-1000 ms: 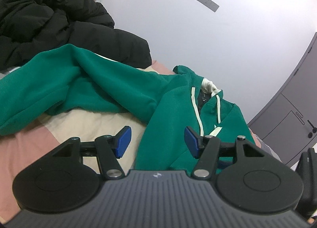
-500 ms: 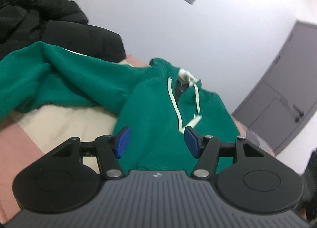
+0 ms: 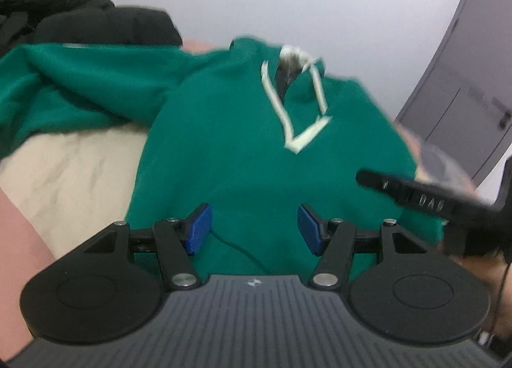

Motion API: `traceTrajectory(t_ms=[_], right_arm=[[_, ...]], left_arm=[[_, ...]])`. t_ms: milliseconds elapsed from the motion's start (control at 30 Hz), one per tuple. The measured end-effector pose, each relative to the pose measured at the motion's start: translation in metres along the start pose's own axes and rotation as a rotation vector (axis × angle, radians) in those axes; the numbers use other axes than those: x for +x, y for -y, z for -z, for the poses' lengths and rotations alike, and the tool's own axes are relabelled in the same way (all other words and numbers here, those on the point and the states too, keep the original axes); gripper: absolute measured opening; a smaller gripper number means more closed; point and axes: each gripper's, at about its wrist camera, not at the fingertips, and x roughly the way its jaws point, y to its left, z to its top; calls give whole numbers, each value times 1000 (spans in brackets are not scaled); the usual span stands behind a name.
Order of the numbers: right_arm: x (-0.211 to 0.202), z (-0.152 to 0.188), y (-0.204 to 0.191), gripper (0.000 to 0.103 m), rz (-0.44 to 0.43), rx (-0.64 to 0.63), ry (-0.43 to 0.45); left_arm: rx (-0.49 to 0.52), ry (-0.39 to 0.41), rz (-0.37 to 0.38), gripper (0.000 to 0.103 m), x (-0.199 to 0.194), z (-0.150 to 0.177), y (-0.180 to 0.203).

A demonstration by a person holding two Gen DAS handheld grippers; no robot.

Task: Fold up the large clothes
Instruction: 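Grasp the other sleeve cuff with the left gripper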

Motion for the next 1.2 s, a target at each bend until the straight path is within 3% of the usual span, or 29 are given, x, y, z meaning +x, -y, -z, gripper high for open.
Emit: traceTrajectory(t_ms=[167, 267, 467, 600, 800, 1033, 1200], right_arm=[[23, 14, 2, 72, -15, 2, -89], [34, 22, 5, 72, -9, -11, -125], [29, 21, 5, 71, 15, 0, -120], [24, 25, 1, 72, 48, -11, -114], [22, 27, 0, 72, 62, -19, -111], [23, 27, -1, 73, 79, -36, -104], [22, 28, -4, 73, 86, -31, -103]], left_arm=[[27, -71, -44, 65, 20, 6, -1], [9, -76, -40, 65, 22, 7, -3], [-85, -21, -2, 65, 4, 1, -13], [-168, 63, -68, 65, -15, -7, -27], [-368, 173, -118, 67, -32, -27, -72], [-696, 193, -205, 70, -33, -21, -154], [-901, 242, -208, 70, -38, -9, -197]])
